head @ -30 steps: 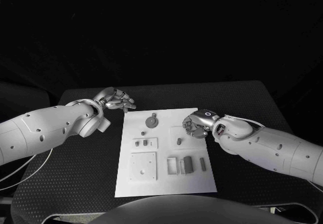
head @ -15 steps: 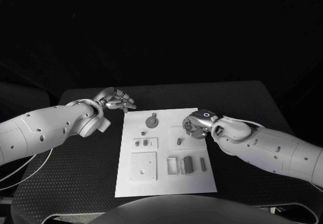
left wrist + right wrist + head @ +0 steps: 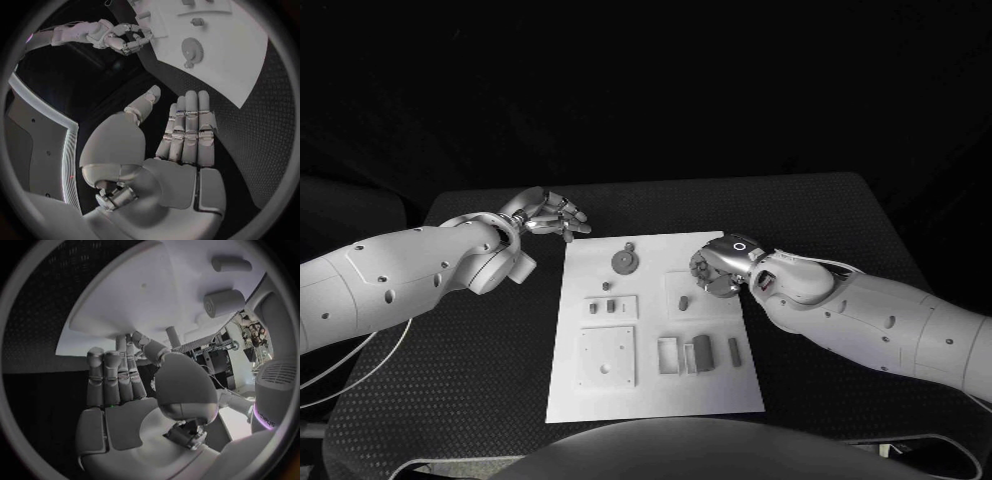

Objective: Assemble the parts on the task board

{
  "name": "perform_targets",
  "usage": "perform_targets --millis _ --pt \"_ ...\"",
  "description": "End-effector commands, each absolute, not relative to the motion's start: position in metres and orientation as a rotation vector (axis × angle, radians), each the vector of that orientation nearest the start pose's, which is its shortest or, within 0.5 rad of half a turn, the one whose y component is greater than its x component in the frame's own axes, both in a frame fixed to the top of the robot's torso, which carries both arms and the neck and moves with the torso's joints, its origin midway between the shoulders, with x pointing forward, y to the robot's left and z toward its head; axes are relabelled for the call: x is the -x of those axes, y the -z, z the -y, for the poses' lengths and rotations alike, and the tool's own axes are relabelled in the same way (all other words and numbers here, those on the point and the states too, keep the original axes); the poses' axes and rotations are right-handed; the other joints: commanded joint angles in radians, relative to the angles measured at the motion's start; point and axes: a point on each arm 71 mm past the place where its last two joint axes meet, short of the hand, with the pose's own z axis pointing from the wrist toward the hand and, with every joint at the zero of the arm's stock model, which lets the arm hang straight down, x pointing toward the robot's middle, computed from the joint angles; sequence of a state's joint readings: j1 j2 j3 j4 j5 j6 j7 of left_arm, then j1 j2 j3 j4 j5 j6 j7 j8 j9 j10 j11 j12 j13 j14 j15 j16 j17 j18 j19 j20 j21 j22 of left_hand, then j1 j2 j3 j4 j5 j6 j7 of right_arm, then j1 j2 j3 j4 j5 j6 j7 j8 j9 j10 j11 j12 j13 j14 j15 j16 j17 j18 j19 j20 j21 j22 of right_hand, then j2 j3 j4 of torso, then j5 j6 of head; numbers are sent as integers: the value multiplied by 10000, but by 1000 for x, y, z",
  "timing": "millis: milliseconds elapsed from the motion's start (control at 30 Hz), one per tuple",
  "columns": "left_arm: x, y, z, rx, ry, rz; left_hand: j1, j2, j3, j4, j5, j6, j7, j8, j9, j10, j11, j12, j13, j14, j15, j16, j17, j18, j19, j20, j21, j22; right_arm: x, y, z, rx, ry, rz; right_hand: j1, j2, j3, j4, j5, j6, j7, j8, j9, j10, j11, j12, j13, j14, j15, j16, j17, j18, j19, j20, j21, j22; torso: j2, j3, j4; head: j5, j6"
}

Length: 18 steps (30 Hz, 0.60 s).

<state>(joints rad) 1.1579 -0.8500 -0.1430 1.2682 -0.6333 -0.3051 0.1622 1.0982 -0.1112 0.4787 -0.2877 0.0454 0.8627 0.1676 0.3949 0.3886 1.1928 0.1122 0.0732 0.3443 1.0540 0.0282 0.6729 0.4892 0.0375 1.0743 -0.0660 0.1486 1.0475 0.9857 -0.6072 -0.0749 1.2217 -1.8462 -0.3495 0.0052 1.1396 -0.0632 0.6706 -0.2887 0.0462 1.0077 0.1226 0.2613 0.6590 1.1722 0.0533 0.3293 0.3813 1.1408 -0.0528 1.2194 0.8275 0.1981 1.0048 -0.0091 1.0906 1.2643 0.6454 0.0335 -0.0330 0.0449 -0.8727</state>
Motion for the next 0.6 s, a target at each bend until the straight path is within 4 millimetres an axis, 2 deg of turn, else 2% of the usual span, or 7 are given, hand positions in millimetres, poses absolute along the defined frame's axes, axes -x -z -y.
perform_targets --millis 33,600 --pt "-502 254 -289 6502 9099 -17704 -11 88 -34 0 46 -37 17 -13 8 -75 -18 -35 -12 89 11 -64 17 62 67 -9 -67 -10 -457 330 150 6201 -5568 -17617 54 109 83 0 22 81 -17 50 12 75 -28 55 6 21 -58 -44 -18 637 77 0 9 -1 -3 -1 1 -7 1" --pt "-503 255 -290 6533 9035 -17724 12 105 -32 -4 46 -44 20 -18 7 -86 -14 -39 -20 102 6 -86 55 59 79 -15 -74 -11 -454 326 150 5789 -5948 -17395 210 62 99 -18 23 299 -99 130 24 354 -120 -27 6 183 -147 -101 -85 637 172 -81 34 5 -4 2 2 -44 1"
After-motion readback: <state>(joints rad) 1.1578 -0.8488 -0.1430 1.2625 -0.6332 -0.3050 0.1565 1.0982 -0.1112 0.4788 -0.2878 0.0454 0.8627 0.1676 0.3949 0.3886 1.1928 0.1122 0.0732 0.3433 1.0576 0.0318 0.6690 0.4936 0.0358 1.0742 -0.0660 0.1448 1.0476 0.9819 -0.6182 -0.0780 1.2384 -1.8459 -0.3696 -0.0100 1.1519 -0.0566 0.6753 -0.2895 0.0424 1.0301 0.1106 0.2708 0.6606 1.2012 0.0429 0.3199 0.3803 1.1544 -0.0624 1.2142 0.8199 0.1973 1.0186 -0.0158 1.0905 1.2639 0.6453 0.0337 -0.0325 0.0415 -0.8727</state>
